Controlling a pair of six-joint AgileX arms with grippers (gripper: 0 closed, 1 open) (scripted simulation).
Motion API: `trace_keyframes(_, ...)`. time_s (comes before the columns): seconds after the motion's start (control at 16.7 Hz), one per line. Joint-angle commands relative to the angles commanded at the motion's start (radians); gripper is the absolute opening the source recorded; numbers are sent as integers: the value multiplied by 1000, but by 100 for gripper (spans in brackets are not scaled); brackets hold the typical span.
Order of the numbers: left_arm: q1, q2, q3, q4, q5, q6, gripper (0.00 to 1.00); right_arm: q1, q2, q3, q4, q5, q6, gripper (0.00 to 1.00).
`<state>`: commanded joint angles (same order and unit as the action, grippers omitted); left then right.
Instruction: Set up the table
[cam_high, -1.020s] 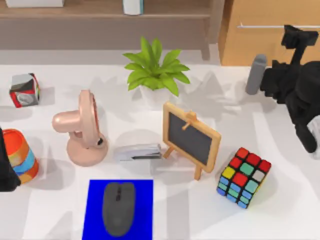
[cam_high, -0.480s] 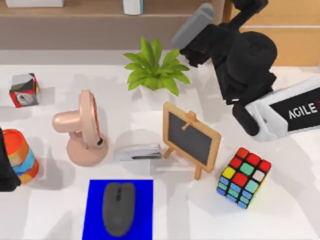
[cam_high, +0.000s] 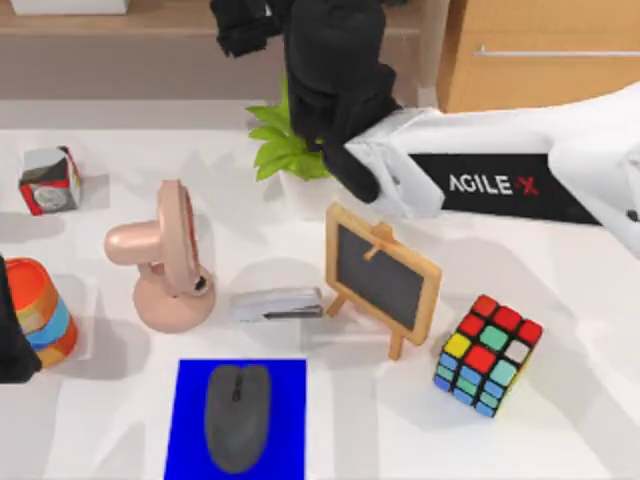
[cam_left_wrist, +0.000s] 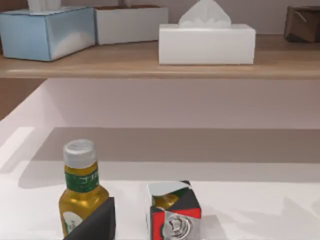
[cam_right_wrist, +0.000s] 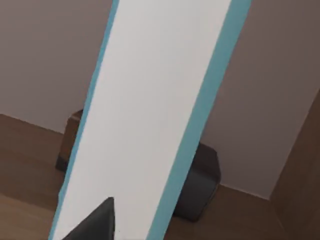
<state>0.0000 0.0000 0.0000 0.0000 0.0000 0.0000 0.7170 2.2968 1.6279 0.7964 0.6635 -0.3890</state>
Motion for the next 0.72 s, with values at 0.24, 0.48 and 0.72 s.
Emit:
trace_keyframes(0.24,0,0,0,0,0,0,100,31,109,237,-194,96,244,100)
trace_keyframes(0.48,0,0,0,0,0,0,100,56,176,370,-310,145,370,100)
trace_keyframes(0.72,0,0,0,0,0,0,100,59,182,379,-319,148,379,100)
